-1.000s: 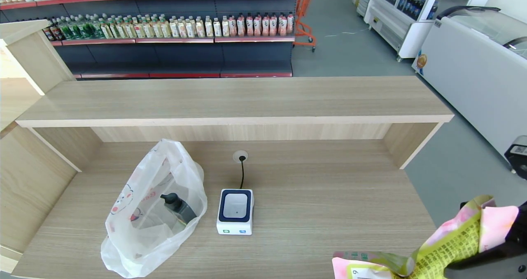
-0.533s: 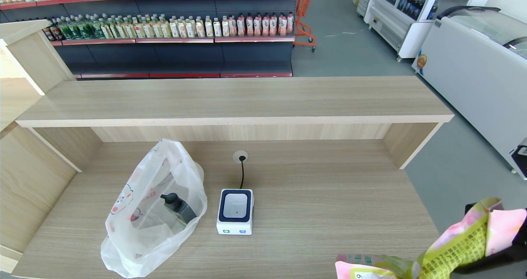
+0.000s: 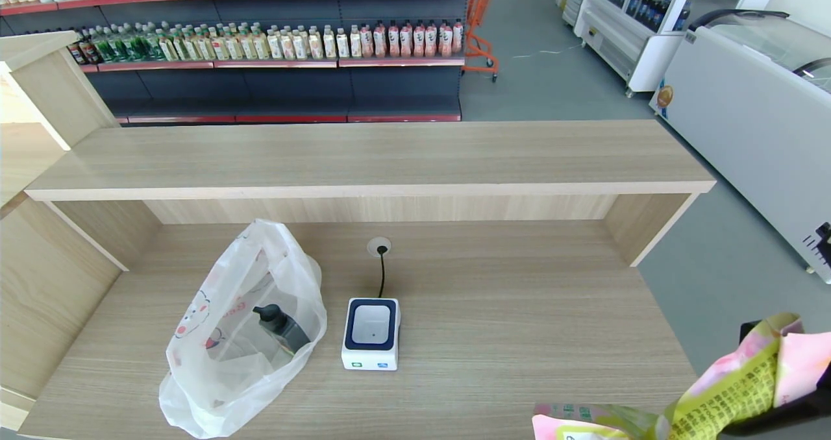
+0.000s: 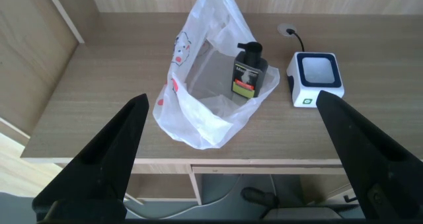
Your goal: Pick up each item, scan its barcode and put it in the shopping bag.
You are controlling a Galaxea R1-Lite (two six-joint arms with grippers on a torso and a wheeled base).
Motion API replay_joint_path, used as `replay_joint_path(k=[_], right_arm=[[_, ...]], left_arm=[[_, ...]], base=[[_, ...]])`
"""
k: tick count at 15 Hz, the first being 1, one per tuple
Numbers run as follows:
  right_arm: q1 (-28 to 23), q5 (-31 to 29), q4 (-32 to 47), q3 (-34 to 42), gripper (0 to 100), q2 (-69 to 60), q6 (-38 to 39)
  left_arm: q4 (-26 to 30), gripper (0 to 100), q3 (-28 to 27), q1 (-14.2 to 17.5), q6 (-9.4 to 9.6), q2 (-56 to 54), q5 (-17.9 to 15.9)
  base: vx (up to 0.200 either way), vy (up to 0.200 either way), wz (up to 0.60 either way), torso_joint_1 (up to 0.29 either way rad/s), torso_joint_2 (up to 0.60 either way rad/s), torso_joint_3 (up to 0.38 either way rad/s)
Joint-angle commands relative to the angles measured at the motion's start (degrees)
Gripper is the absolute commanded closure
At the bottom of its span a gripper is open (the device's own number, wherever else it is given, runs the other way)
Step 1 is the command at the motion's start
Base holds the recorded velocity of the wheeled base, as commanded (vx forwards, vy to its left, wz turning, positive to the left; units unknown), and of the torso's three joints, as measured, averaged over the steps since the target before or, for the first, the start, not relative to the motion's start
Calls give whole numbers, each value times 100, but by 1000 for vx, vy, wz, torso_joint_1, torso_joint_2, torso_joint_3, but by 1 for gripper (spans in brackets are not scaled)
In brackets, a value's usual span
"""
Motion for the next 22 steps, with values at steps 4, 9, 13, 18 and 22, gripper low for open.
replay_joint_path(k=[4, 9, 13, 18, 22], right_arm=[[-169, -1246, 76, -47, 100, 5, 51], [-556, -2442, 348, -276, 100, -382, 1844], [-863, -3285, 357, -460, 100, -602, 3989], [-468, -4990, 990, -504, 100, 92, 5254], [-37, -5342, 1333, -478, 100, -4, 6054]], left_arm=[[-1, 0, 1, 0, -2, -2, 1], [-1, 0, 1, 0, -11, -2, 1], [-1, 0, 1, 0, -2, -2, 1], [-1, 0, 1, 0, -11, -2, 1], [-1, 0, 1, 0, -2, -2, 1]], base=[[0, 0, 0, 0, 0, 0], [0, 0, 0, 0, 0, 0], [0, 0, 0, 0, 0, 0], [0, 0, 0, 0, 0, 0], [0, 0, 0, 0, 0, 0]])
